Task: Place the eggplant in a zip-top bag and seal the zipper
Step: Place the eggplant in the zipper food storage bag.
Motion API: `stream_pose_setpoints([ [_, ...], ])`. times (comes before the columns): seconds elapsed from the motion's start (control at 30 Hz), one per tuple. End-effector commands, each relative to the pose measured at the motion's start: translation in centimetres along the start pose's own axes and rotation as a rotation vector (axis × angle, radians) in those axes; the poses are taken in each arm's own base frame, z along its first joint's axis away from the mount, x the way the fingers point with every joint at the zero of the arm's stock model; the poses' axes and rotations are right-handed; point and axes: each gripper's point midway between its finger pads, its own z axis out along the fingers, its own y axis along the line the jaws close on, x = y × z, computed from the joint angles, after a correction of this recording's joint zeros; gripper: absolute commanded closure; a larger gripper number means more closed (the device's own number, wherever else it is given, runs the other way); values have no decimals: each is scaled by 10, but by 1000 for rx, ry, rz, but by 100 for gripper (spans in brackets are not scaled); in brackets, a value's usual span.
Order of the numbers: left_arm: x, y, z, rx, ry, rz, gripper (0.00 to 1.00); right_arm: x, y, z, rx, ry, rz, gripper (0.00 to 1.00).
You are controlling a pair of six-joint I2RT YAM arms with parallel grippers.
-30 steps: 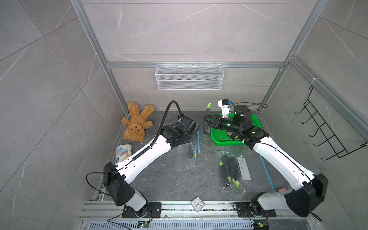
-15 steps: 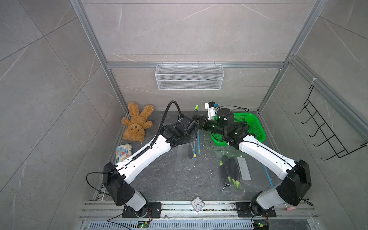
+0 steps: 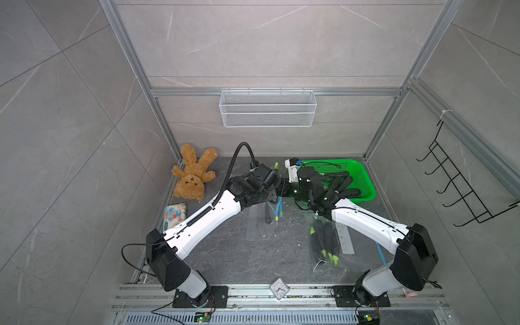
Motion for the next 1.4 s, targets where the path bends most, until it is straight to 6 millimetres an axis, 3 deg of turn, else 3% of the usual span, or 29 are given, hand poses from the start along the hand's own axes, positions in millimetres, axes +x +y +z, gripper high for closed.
stream_pose_setpoints([
  [0.0, -17, -16, -15, 73, -64, -14, 100, -2, 6, -10, 12, -23, -67, 96],
  [0.27, -18, -16, -15, 66, -70, -14, 100, 16, 14, -23, 25, -41, -178, 90],
  [0.4, -18, -17, -12, 69, -71, -17, 100, 26, 13, -26, 33, -26, -194, 81],
  [0.53, -17, -18, -11, 70, -67, -15, 100, 27, 9, -29, 53, -22, -199, 65],
  [0.73, -17, -18, -12, 74, -67, -15, 100, 11, 8, -47, 94, -40, -233, 49],
  [0.83, -18, -18, -15, 80, -73, -16, 100, -2, 10, -57, 87, -41, -230, 47],
  [0.93, -19, -16, -18, 77, -81, -17, 100, -20, -3, -71, 114, -40, -217, 45],
  [1.07, -16, -13, -18, 77, -80, -11, 100, -50, -56, -91, 226, 5, -98, 39],
  [1.2, -16, -14, -17, 89, -80, -2, 100, -77, -141, -108, 387, 41, 87, 29],
  [1.37, -12, -19, -10, 105, -63, 16, 100, -92, -242, -116, 574, 63, 228, 27],
])
